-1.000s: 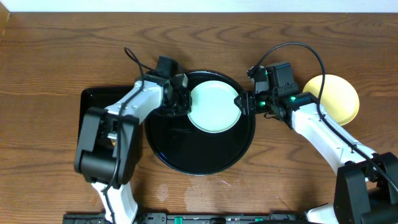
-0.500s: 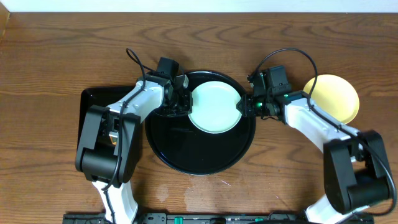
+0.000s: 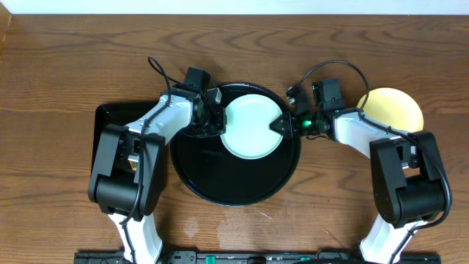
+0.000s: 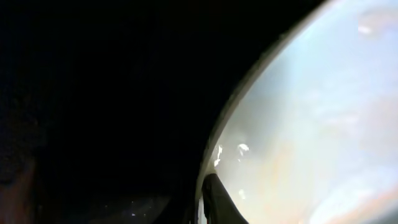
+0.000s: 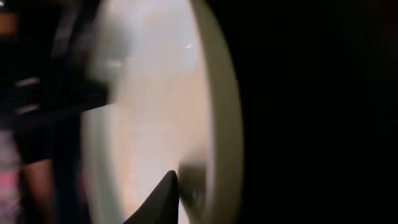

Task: Clean dirty plates on tray and stack at the side
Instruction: 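Move the left gripper to the blue plate rim beside the right gripper, then lift the blue plate with the right gripper and tilt it up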

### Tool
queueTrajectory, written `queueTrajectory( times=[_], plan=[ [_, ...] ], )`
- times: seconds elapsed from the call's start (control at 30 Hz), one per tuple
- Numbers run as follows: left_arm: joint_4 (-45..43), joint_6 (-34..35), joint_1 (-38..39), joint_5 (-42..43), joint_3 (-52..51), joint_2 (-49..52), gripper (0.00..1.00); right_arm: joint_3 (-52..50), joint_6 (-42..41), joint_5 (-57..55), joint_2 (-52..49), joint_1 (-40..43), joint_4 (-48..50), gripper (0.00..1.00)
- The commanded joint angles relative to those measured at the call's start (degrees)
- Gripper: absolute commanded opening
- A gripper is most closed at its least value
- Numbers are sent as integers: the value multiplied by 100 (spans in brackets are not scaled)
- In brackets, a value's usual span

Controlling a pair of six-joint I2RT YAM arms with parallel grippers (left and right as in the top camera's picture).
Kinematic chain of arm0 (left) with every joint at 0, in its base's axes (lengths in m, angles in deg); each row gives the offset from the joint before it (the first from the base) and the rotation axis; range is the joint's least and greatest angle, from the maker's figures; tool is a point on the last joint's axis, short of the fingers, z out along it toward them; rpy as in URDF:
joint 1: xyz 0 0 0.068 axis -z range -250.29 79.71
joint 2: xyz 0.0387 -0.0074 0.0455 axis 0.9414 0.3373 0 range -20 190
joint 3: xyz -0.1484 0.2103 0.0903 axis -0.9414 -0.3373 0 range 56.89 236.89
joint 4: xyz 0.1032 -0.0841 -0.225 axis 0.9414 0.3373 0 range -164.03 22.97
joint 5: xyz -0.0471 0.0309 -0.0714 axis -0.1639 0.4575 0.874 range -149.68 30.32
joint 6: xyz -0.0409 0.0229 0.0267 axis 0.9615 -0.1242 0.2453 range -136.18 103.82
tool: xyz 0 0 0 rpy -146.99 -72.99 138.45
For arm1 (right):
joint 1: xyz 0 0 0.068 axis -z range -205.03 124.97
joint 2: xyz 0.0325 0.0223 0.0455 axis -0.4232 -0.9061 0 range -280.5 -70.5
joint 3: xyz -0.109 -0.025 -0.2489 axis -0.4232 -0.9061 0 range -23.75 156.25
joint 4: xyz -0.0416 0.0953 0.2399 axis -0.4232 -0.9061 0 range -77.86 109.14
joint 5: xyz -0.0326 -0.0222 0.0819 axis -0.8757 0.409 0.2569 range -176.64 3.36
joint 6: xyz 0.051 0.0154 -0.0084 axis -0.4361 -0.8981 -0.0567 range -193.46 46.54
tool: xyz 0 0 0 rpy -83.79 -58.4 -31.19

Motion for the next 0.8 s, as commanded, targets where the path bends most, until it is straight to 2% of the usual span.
queueTrajectory(
  times=[0.0, 0.07, 0.13, 0.2, 0.27, 0.47, 0.53, 0.6, 0.63, 0.77],
  plan=[
    [-24, -13, 22, -466, -63, 367, 8, 11, 448, 1784, 17, -146, 157, 24],
    [-24, -13, 22, -466, -63, 367, 8, 11, 444, 1989, 17, -146, 223, 29],
    [-26, -13, 22, -466, -63, 367, 8, 11, 442, 1963, 17, -146, 234, 29],
    [-26, -13, 22, -466, -63, 367, 8, 11, 341, 1759, 17, -151, 229, 18],
    [-26, -13, 22, -466, -63, 367, 8, 11, 151, 1449, 15, -175, 225, 3],
    [-26, -13, 22, -461, -61, 365, 8, 11, -299, 343, 28, -317, 225, 1],
    [-17, -13, 15, -459, -46, 363, 15, 13, -348, 105, 57, -334, 227, 1],
    [136, -15, -20, -363, 46, 330, 30, 13, -402, -129, 140, -334, 184, 1],
    [286, -15, -61, -219, 136, 264, 41, 13, -398, -326, 249, -334, 111, 1],
    [750, -15, -269, 203, 354, -157, 49, 13, -229, -935, 693, -339, -179, 1]
  ],
)
